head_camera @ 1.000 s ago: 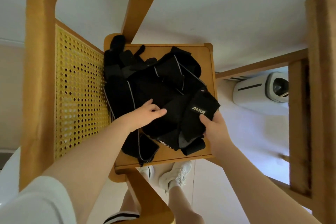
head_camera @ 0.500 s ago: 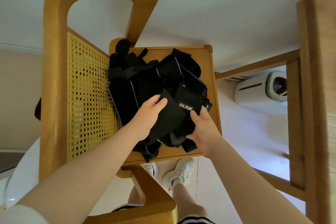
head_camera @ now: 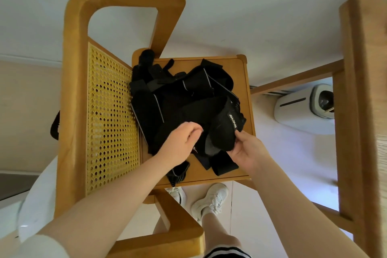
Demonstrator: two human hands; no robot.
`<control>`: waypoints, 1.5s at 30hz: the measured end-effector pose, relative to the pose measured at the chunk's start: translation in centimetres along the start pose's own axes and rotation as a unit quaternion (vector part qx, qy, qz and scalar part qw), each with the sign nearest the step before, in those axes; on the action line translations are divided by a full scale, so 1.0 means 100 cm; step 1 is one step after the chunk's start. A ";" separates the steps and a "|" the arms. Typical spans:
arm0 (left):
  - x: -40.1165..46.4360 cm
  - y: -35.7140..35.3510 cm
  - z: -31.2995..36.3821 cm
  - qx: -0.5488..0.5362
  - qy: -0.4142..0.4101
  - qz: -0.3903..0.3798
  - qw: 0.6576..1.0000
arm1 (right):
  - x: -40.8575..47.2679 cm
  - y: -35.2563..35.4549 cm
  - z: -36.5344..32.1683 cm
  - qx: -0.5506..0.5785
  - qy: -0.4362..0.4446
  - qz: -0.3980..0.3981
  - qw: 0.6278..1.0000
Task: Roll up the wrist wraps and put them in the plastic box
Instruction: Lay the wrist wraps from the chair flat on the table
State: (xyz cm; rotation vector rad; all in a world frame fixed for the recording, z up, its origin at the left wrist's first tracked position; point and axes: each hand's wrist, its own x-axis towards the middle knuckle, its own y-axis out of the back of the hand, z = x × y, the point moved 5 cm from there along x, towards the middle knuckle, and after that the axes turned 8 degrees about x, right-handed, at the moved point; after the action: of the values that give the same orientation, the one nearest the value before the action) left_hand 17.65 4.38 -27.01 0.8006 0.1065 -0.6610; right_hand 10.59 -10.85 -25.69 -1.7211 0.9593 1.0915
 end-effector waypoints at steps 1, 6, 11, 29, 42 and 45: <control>-0.002 -0.012 0.004 -0.059 0.019 -0.086 0.994 | -0.001 -0.002 0.001 0.007 -0.003 0.001 1.000; 0.007 -0.016 0.001 0.018 0.043 -0.022 0.999 | -0.007 -0.005 -0.001 0.014 -0.015 0.008 1.000; 0.018 -0.021 0.000 -0.014 0.103 -0.123 0.987 | -0.004 -0.003 -0.003 0.017 0.026 -0.006 1.000; 0.003 0.000 -0.049 0.122 0.201 -0.050 0.971 | -0.034 -0.034 -0.036 -0.355 0.227 -0.009 0.907; 0.012 0.151 0.147 -0.076 -0.094 0.111 0.986 | -0.162 -0.074 -0.097 -0.348 0.310 -0.345 0.815; 0.000 0.180 0.187 -0.042 -0.120 0.137 0.982 | -0.189 -0.072 -0.126 -0.335 0.339 -0.349 0.807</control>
State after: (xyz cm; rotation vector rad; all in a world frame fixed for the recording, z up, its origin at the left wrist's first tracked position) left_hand 25.34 0.47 -2.53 0.6339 -0.1914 -0.4841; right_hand 14.50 -17.26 -3.01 -2.8445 0.1983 0.2828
